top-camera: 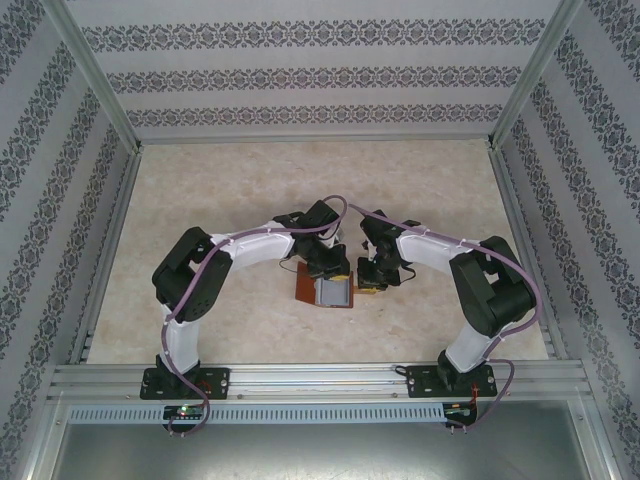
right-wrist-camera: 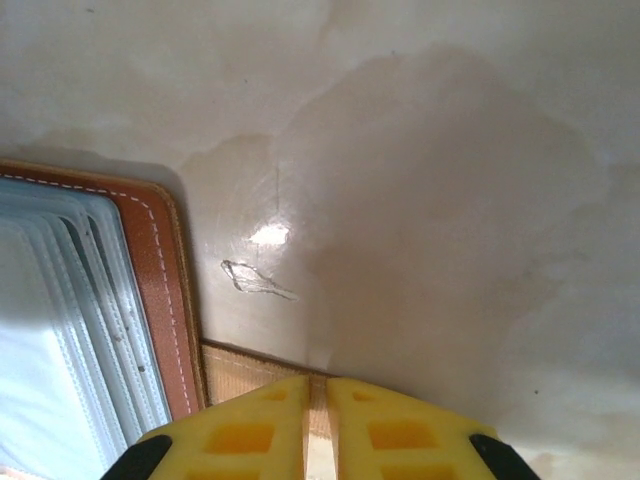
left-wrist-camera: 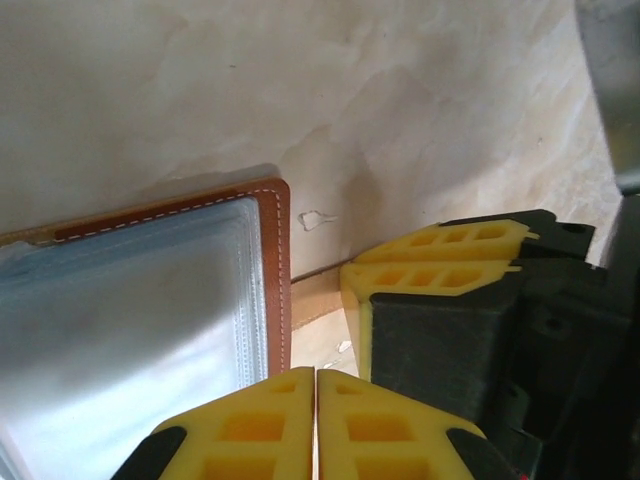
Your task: Take the credit cards out of the card holder
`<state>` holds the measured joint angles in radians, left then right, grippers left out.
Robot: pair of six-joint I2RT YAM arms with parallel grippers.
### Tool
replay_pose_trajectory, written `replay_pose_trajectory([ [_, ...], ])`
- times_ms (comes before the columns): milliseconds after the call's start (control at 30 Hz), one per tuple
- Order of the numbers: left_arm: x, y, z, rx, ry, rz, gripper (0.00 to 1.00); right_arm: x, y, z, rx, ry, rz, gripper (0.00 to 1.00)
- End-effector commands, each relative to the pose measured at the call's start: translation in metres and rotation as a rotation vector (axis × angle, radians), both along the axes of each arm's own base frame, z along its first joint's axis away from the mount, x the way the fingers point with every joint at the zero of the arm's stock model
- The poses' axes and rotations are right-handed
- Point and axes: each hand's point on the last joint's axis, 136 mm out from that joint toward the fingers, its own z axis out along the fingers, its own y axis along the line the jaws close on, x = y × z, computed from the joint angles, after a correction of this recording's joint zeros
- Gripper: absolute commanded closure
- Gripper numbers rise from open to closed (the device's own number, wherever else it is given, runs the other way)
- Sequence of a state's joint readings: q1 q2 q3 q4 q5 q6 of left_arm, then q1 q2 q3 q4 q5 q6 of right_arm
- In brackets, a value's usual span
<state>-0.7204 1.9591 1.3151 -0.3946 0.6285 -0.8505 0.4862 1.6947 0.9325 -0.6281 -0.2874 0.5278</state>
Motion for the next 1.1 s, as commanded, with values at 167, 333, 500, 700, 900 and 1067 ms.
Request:
replay_pose_trajectory([
  [167, -0.013, -0.002, -0.018, 0.026, 0.052, -0.024, 0.84, -0.007, -0.005, -0.015, -0.015, 0.027, -0.017, 0.85],
  [333, -0.017, -0.001, -0.025, 0.055, 0.069, -0.043, 0.79, -0.007, -0.005, -0.015, -0.015, 0.029, -0.014, 0.84],
  [500, -0.021, 0.004, -0.031, 0.105, 0.073, -0.062, 0.73, -0.007, -0.006, -0.015, -0.019, 0.031, -0.014, 0.82],
  [700, -0.021, 0.015, -0.031, 0.187, 0.055, -0.071, 0.7, -0.008, -0.007, -0.015, -0.023, 0.034, -0.011, 0.81],
  [900, -0.02, 0.029, -0.029, 0.294, 0.022, -0.089, 0.68, -0.008, -0.007, -0.015, -0.022, 0.034, -0.01, 0.81],
  [1067, -0.017, 0.037, -0.025, 0.363, -0.01, -0.101, 0.65, -0.008, -0.008, -0.014, -0.022, 0.034, -0.009, 0.79],
])
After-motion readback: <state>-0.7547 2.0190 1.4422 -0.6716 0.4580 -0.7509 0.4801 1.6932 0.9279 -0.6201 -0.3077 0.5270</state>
